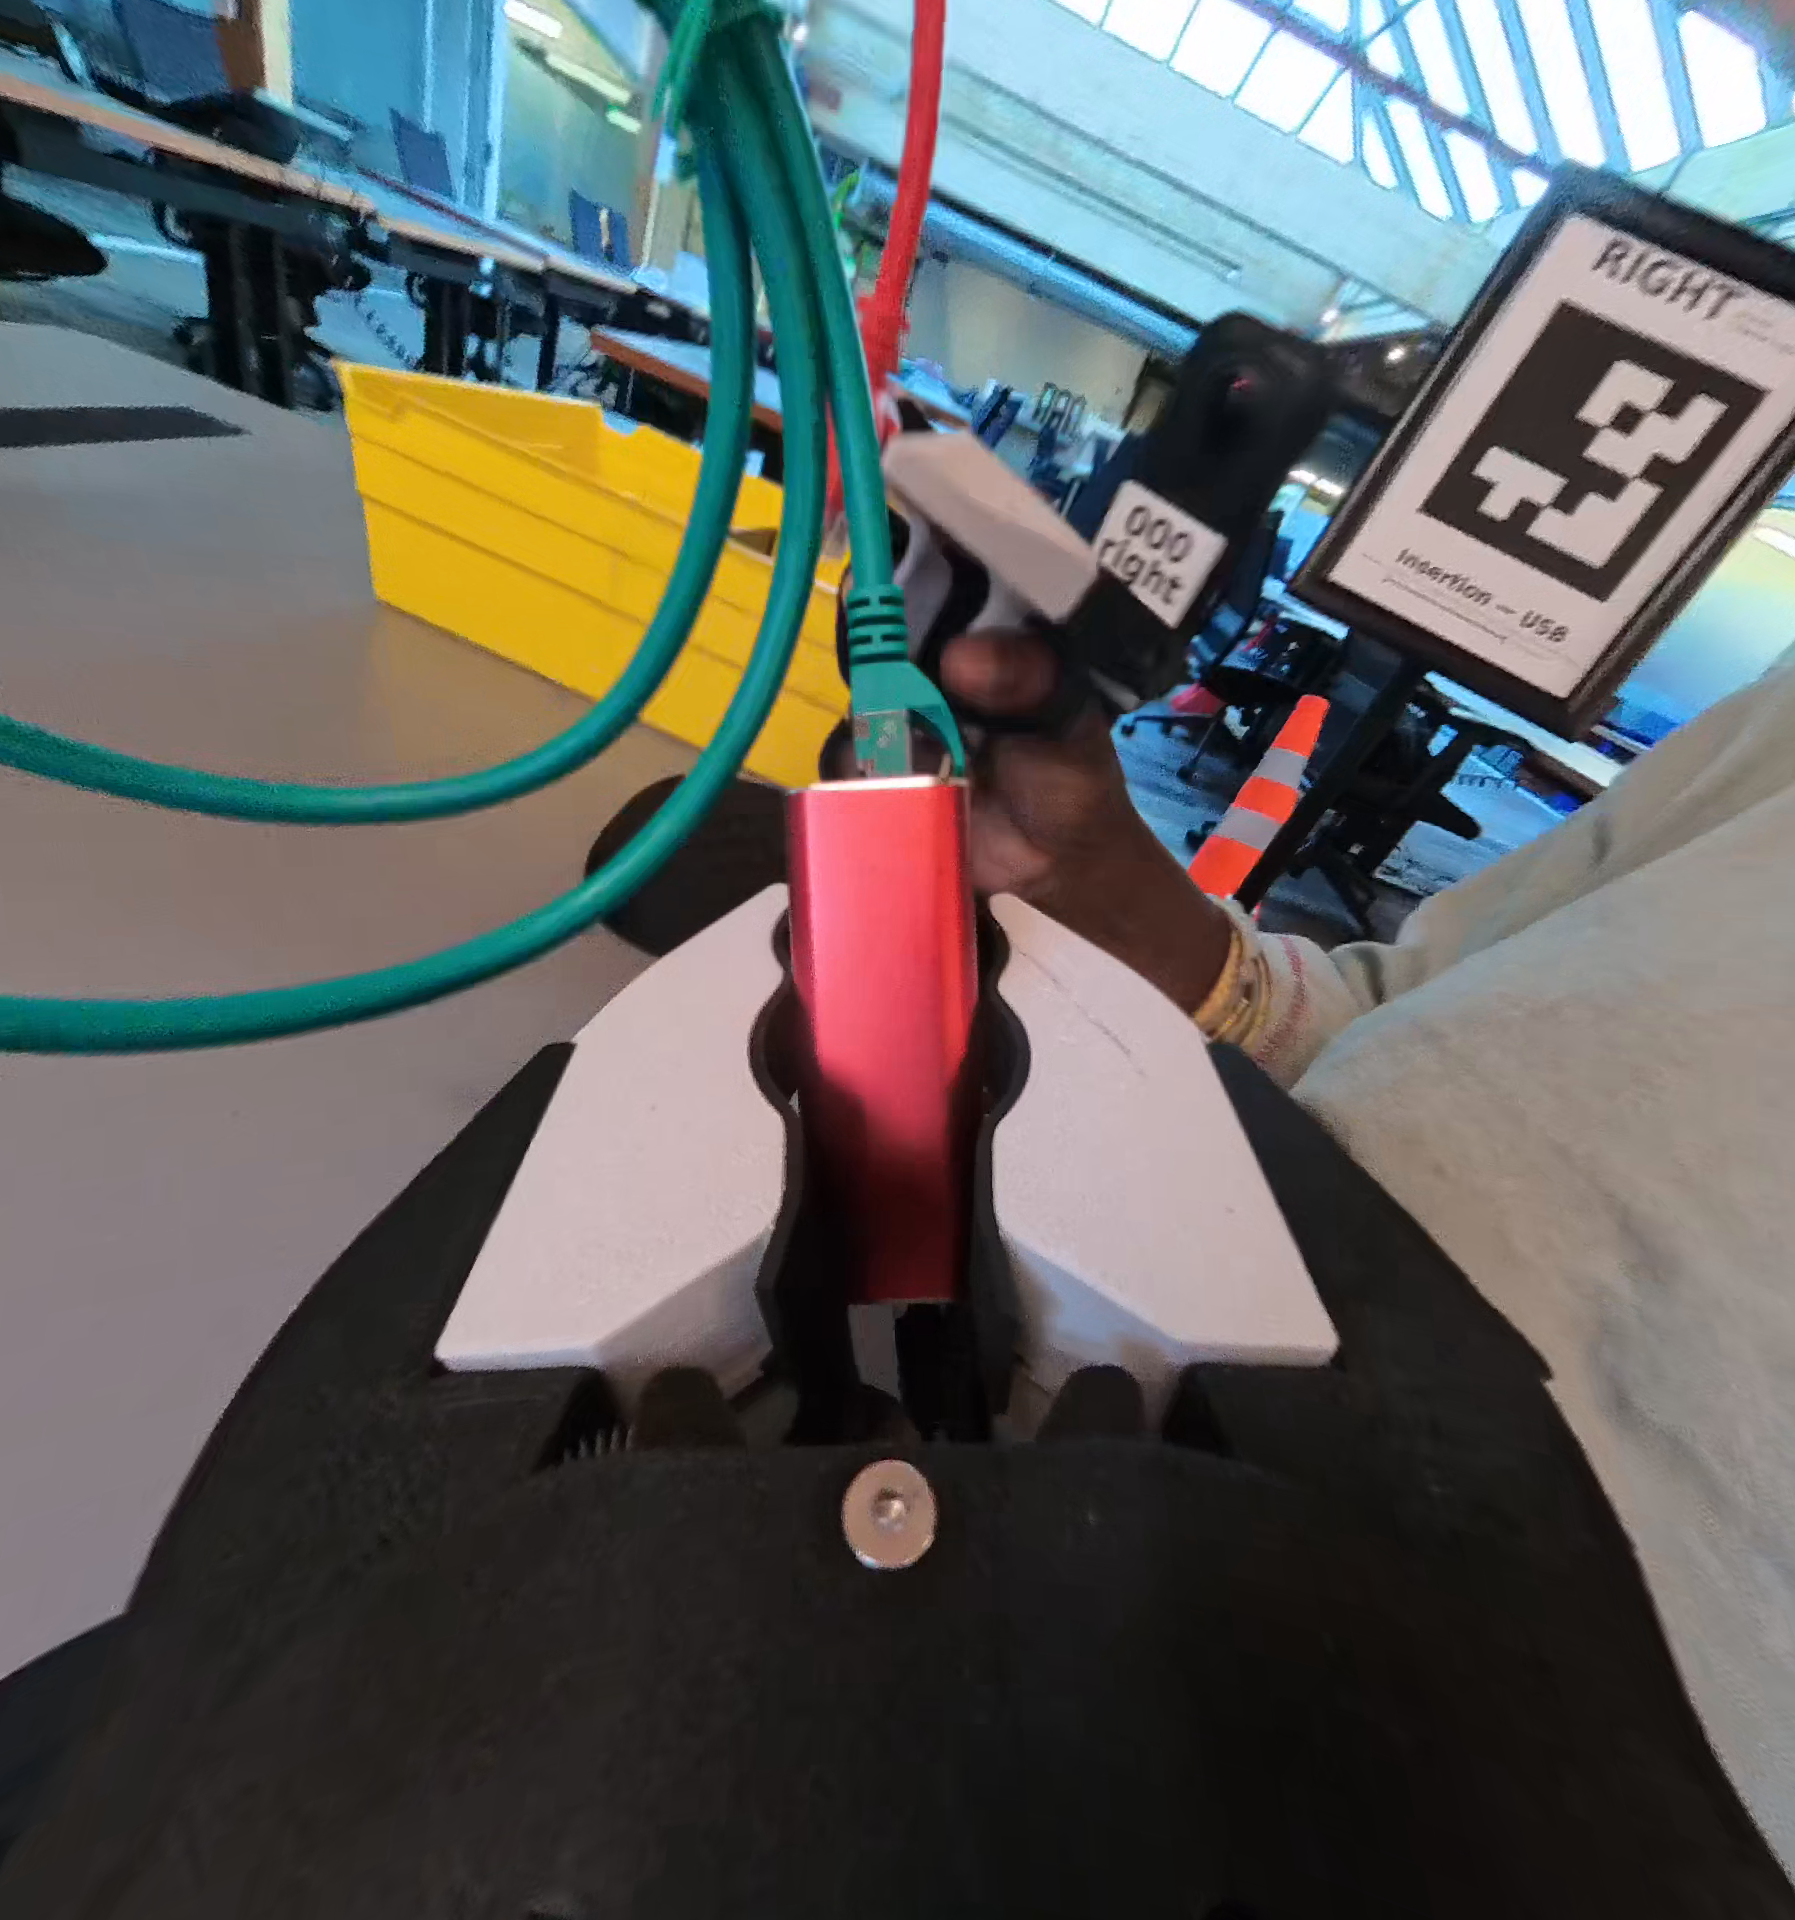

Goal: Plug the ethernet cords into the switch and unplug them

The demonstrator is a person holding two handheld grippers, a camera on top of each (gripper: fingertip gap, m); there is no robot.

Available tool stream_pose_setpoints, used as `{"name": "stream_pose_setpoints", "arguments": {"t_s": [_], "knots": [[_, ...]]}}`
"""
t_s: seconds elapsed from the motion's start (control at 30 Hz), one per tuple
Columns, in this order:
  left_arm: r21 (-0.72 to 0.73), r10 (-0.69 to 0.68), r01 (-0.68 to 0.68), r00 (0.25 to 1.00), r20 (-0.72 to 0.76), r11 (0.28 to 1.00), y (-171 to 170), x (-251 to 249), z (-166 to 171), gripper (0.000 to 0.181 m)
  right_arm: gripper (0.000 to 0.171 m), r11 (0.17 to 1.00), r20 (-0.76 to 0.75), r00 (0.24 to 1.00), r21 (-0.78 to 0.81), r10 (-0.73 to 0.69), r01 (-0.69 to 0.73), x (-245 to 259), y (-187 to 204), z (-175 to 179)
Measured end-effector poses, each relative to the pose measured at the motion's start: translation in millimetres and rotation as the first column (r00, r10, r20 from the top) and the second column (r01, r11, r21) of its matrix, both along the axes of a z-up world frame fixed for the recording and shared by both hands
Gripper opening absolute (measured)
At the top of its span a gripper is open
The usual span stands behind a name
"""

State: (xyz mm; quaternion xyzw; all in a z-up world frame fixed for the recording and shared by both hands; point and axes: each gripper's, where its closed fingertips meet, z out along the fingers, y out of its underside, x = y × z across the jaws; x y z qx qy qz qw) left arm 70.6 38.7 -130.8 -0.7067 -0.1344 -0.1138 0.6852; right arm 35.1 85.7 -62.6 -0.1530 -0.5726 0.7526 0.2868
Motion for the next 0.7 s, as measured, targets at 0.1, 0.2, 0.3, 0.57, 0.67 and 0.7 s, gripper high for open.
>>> {"name": "stream_pose_setpoints", "arguments": {"t_s": [0.1,0.2,0.3,0.57,0.67,0.7], "knots": [[0.048,0.04,-0.042,0.998,0.038,0.998,-4,-9,6,0.03,0.011,0.997,-0.008,0.998,-0.049,-0.064,0.063,5,47,17],[0.047,0.069,-0.071,0.997,0.047,0.996,-6,-15,5,0.03,0.012,0.975,-0.049,0.974,0.022,-0.219,0.22,10,86,32],[0.046,0.072,-0.074,0.997,0.042,0.996,-5,-15,5,0.03,0.012,0.944,-0.056,0.944,0.02,-0.326,0.328,27,129,49],[0.038,0.078,-0.081,0.995,0.067,0.996,-5,-17,2,0.031,0.012,0.894,0.142,0.888,0.178,-0.437,0.412,84,218,45],[0.037,0.079,-0.081,0.994,0.07,0.996,-5,-18,2,0.03,0.013,0.892,0.25,0.861,0.216,-0.443,0.396,91,236,24],[0.038,0.078,-0.081,0.994,0.072,0.996,-5,-18,2,0.03,0.012,0.893,0.282,0.851,0.225,-0.443,0.391,90,241,17]]}}
